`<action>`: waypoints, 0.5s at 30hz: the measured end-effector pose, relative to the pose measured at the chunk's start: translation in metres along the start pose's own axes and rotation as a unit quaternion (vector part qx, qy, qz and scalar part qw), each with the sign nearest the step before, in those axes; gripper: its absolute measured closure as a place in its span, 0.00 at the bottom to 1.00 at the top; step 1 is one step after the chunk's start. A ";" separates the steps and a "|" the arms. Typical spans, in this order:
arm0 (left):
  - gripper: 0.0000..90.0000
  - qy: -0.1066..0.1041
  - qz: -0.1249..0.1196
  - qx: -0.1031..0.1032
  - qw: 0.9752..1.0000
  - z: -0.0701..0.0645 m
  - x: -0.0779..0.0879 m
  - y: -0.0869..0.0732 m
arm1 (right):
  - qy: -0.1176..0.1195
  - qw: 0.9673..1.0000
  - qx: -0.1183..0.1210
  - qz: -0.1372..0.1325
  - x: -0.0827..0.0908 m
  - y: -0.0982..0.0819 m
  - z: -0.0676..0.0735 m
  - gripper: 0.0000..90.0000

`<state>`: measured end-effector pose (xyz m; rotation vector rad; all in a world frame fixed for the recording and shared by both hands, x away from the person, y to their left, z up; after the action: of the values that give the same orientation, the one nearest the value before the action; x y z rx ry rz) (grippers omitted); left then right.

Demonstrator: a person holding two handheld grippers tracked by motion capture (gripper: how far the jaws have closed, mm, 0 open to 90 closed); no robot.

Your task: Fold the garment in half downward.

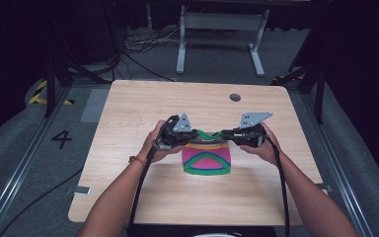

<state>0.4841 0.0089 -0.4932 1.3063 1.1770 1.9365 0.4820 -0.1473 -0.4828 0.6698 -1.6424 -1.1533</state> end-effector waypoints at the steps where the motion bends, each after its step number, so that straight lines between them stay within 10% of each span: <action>1: 0.92 -0.002 0.001 0.000 1.000 -0.001 0.000 -0.002 | 0.000 1.000 0.000 0.000 0.000 0.000 0.000 0.91; 15: 0.91 -0.040 0.048 -0.033 0.998 -0.041 0.007 -0.030 | 0.050 0.998 0.013 0.038 0.002 -0.030 0.044 0.91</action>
<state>0.4426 0.0142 -0.5228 1.4136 1.0207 1.9540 0.4376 -0.1443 -0.5119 0.6664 -1.5859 -1.0301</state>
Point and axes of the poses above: each handheld gripper's, and its own axes: x roughly backward along the jaws, y roughly out of its top, z roughly to its left, the point moved 9 cm from there along -x, roughly forward along the jaws, and after that the axes turned 12 degrees about -z, right-handed, at the moved point
